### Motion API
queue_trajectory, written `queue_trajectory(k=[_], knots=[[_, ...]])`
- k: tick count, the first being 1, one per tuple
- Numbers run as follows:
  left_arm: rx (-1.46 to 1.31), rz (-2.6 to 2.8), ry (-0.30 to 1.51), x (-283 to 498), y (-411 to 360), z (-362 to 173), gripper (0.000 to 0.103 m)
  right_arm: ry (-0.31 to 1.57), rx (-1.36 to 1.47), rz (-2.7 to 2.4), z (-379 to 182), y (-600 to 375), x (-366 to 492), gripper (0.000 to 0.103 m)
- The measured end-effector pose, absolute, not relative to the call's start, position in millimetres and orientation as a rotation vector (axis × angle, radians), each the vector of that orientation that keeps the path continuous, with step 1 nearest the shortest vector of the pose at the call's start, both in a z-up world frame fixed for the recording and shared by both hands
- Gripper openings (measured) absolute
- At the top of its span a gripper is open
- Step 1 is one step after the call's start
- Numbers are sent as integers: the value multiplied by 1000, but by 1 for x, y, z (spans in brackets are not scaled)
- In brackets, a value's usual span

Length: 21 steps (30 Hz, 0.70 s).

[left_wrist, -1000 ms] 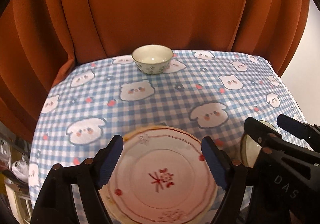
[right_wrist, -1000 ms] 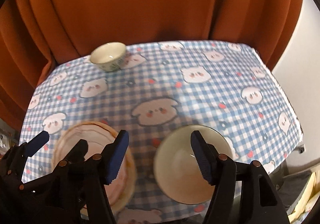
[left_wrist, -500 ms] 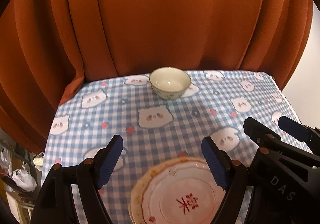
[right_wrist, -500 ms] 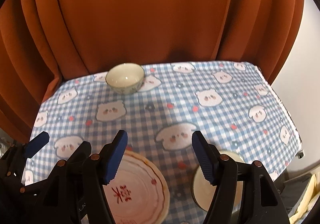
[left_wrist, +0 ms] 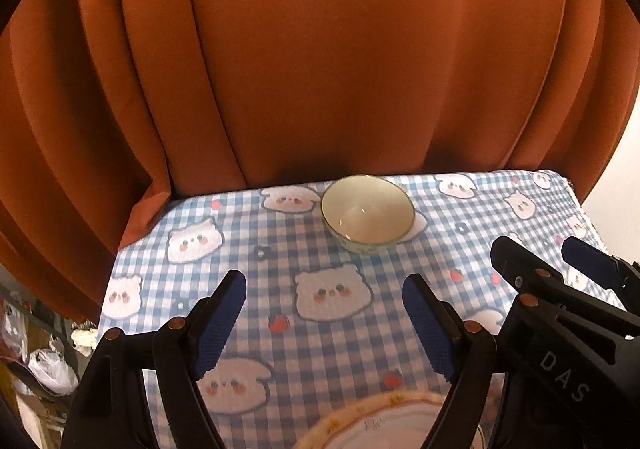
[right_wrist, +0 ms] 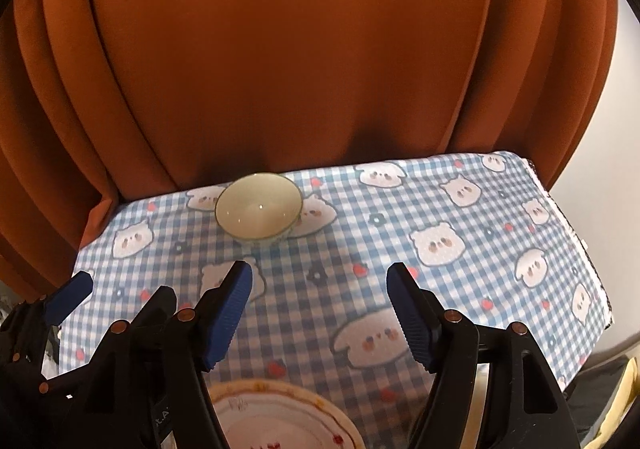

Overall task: Organize plates and bowls
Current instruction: 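Move both tools to the small green-floral bowl on the tablecloth, then close both tools on the rim of the small bowl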

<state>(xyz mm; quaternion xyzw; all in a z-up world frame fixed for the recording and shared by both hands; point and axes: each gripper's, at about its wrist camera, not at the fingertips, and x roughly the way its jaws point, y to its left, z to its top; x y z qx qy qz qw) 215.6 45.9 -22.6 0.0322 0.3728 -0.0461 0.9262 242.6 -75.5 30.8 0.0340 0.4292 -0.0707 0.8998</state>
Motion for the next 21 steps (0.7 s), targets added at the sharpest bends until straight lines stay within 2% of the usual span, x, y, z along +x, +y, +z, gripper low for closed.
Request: queue_trajectory(k=[10, 21], knots=[[83, -76, 773, 274, 39, -36, 79, 890, 79, -131, 4, -80, 301, 73], [50, -41, 832, 346, 23, -79, 79, 930, 83, -129, -42, -96, 365, 73]])
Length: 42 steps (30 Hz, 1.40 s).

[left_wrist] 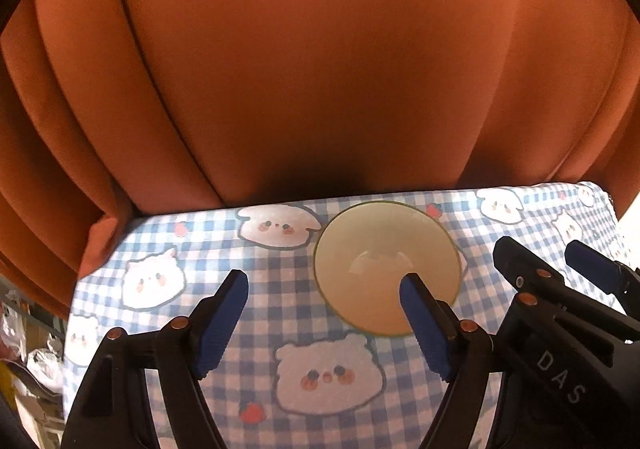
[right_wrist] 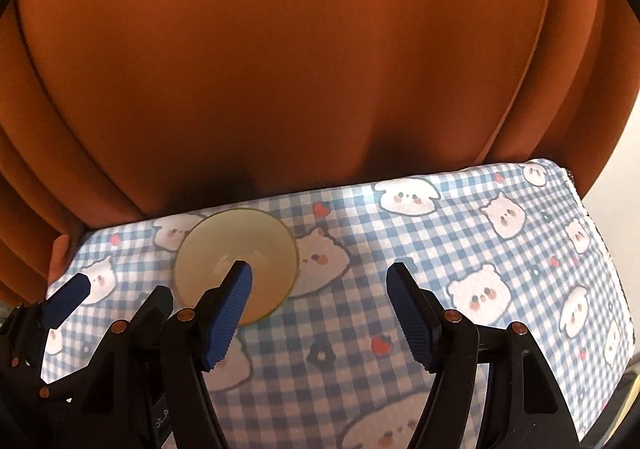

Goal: Organize plates and bowls

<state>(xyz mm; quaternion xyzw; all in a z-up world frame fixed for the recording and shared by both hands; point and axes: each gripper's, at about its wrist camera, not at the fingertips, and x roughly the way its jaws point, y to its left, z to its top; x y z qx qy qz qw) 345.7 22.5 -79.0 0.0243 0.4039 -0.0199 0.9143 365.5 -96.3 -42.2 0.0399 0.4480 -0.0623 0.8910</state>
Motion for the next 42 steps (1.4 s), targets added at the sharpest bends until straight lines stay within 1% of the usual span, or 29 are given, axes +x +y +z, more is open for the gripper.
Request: queue_trajectory(k=[5, 6, 9, 11, 13, 14, 15, 17, 19, 20, 22, 24, 26, 33, 42], knots=[[51, -16, 858, 369, 18, -101, 78, 955, 77, -116, -67, -102, 392, 73], [48, -16, 863, 373, 17, -105, 75, 965, 73, -114, -73, -102, 397, 73], [54, -3, 874, 382, 14, -118, 67, 992, 87, -78, -90, -103, 411, 65], [59, -8, 884, 388, 12, -126, 62, 1008, 94, -71, -100, -101, 417, 62], [60, -9, 894, 394, 11, -132, 59, 1017, 96, -63, -110, -98, 423, 58], [58, -10, 899, 396, 11, -135, 55, 1022, 97, -56, -113, -97, 425, 57], [56, -16, 905, 399, 10, -138, 50, 1026, 99, -47, -117, -95, 427, 53], [58, -22, 917, 404, 7, -143, 46, 1030, 96, -27, -122, -92, 430, 46], [53, -13, 923, 408, 6, -147, 45, 1035, 79, -8, -127, -88, 435, 37], [47, -12, 929, 410, 7, -149, 43, 1037, 84, 2, -128, -86, 436, 35], [44, -9, 936, 412, 9, -152, 39, 1049, 102, 33, -131, -86, 440, 27], [39, -8, 948, 413, 11, -156, 35, 1061, 103, 45, -134, -85, 443, 22], [33, -8, 946, 413, 12, -157, 34, 1067, 103, 46, -136, -83, 444, 20], [27, -15, 963, 413, 14, -156, 34, 1081, 92, 43, -133, -80, 444, 20], [31, -21, 924, 391, 18, -126, 34, 1056, 105, 46, -102, -83, 426, 20]])
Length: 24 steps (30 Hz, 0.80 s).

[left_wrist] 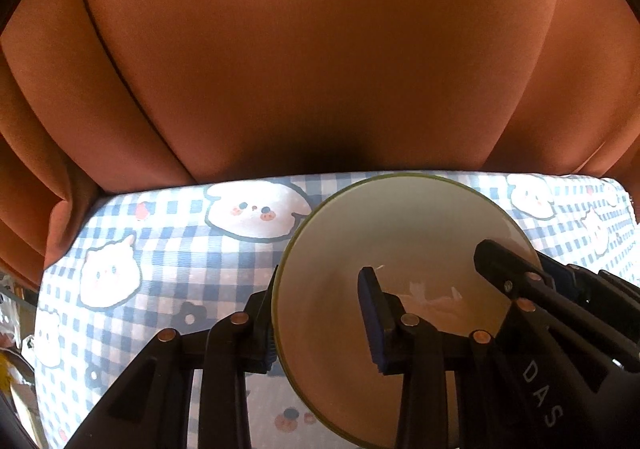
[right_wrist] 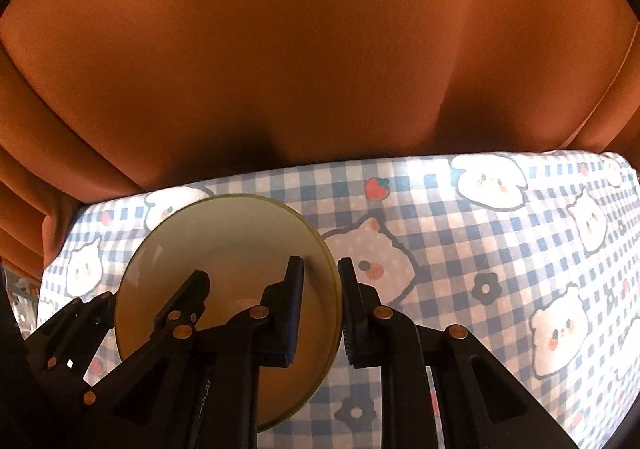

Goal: Organize plates and bowls

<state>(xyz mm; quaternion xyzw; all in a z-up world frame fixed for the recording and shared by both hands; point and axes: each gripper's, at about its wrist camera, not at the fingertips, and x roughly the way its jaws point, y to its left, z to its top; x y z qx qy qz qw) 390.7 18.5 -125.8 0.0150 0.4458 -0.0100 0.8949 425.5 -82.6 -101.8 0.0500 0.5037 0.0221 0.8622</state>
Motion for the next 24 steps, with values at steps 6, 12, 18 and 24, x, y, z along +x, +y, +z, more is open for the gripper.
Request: queue_trajectory(k=[6, 12, 18, 24], knots=[[23, -29, 880, 359, 21, -96, 34, 1025, 110, 37, -67, -82, 403, 20], [12, -34, 851, 324, 24, -72, 34, 991, 106, 33, -37, -78, 373, 20], [12, -42, 831, 286, 28, -51, 34, 972, 108, 23, -11, -75, 334, 20], [12, -71, 808, 243, 25, -35, 34, 942, 102, -3, 14, -75, 285, 20]])
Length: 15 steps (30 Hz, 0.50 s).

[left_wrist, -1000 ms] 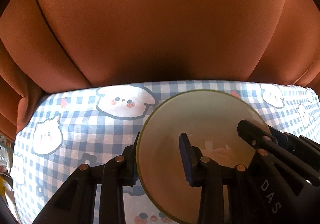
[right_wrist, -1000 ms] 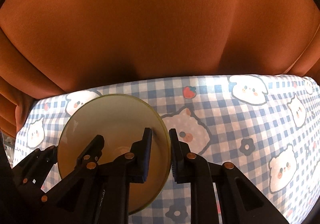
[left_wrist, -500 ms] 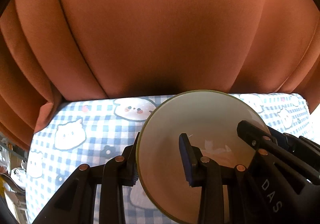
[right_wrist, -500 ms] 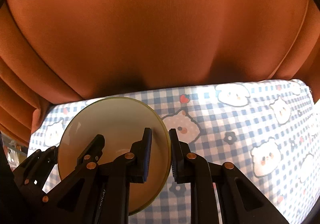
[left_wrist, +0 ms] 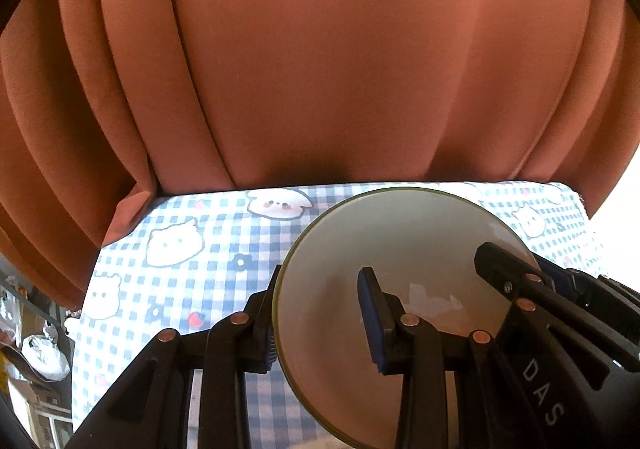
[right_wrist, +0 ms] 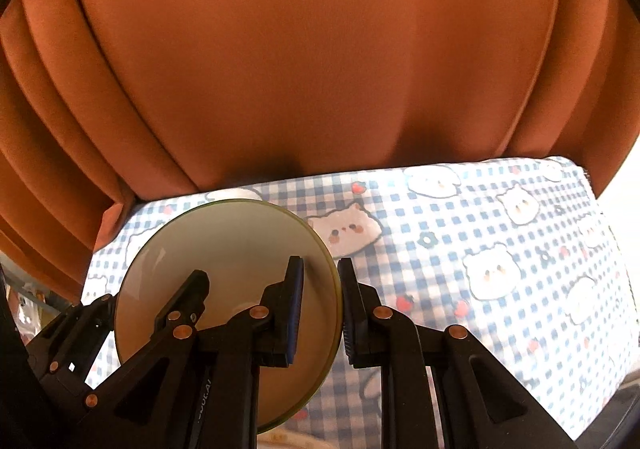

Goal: Organize plates and bowls

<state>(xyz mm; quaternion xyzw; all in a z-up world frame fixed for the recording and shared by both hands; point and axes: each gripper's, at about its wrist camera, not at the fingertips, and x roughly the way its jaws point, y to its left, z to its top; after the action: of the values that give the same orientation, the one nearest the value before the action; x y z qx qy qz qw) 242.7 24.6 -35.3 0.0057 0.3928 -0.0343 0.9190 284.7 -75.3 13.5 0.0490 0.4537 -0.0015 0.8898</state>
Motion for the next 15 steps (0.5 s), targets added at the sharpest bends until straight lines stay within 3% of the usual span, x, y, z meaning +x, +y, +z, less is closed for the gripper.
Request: queue_trajectory(k=[15], knots=[[48, -124, 796, 155, -12, -27, 34, 928, 133, -68, 32, -111, 186, 20]])
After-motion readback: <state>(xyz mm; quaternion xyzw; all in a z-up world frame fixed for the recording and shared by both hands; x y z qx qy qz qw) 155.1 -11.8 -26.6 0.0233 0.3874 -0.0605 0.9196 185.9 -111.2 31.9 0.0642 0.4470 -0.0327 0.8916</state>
